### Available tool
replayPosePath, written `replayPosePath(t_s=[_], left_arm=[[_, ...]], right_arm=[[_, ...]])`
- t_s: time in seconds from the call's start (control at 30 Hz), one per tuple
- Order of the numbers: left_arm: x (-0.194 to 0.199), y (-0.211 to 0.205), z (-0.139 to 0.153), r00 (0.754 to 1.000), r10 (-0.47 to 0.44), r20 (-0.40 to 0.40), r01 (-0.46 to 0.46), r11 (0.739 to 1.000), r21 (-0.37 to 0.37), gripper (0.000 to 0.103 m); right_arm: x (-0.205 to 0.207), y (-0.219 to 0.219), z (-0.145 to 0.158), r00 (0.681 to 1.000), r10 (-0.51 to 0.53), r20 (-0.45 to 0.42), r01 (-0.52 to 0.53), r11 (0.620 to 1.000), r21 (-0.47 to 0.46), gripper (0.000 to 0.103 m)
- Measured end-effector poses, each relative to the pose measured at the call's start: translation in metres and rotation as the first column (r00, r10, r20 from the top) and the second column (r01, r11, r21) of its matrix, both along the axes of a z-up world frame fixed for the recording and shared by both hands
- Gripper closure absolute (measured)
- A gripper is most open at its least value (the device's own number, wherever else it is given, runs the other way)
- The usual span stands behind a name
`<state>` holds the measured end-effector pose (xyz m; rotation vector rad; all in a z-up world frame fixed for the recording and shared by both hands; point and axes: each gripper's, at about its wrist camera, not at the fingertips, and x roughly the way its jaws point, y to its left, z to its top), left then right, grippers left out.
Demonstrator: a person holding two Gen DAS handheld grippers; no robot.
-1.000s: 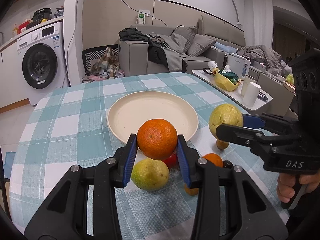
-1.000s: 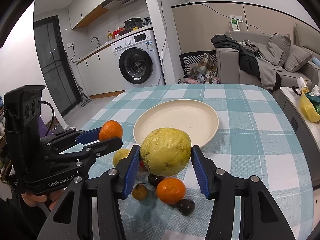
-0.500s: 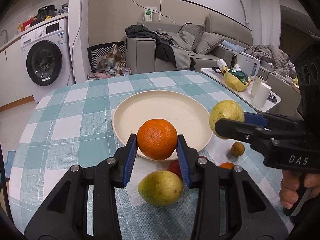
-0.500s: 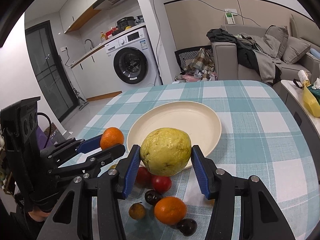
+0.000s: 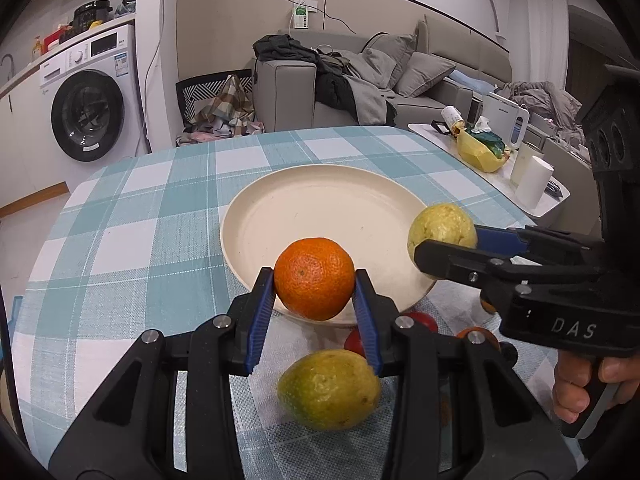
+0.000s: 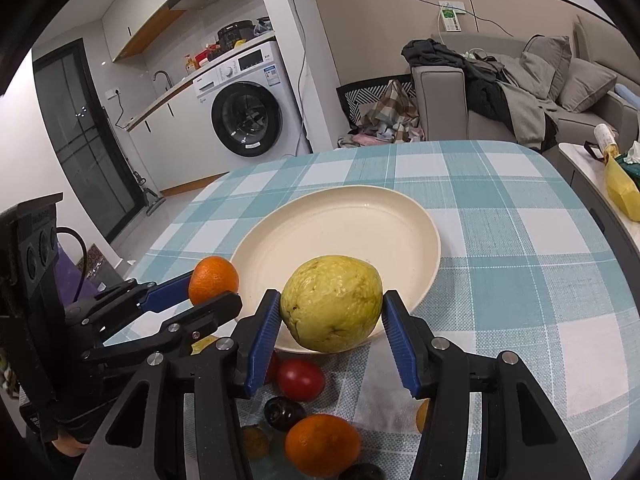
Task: Organize fruits
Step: 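Carry the orange with the left tool while the right tool carries the guava onto the plate, releasing both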
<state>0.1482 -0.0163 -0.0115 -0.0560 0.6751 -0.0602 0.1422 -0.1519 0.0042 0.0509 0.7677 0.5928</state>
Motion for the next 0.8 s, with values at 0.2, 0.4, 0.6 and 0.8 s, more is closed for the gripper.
replayPosePath(t_s=[0.2,0.4,0.6,0.8], left_arm=[[0.007,0.0,-0.007,1.0,-0.004,-0.017,0.004,1.0,0.003,0.067],[0.015,-0.003,-0.012,0.999,-0.012,-0.031,0.012,1.0,0.008,0.067],[0.018,-0.006,-0.017,0.999,-0.018,-0.047,0.018,1.0,0.02,0.067],[0.018,-0.003,-0.019,0.998,-0.016,-0.058,0.016,1.0,0.005,0.067]], right_arm=[[0.004,0.003,-0.007,1.0,0.002,-0.004,-0.002,1.0,-0.031,0.05],[0.007,0.004,-0.01,1.0,-0.002,-0.016,0.001,0.999,-0.044,0.05],[0.007,0.004,-0.011,1.0,0.0,-0.016,0.0,0.999,-0.044,0.05],[0.007,0.003,-0.011,1.0,-0.002,-0.018,0.001,0.999,-0.04,0.05]])
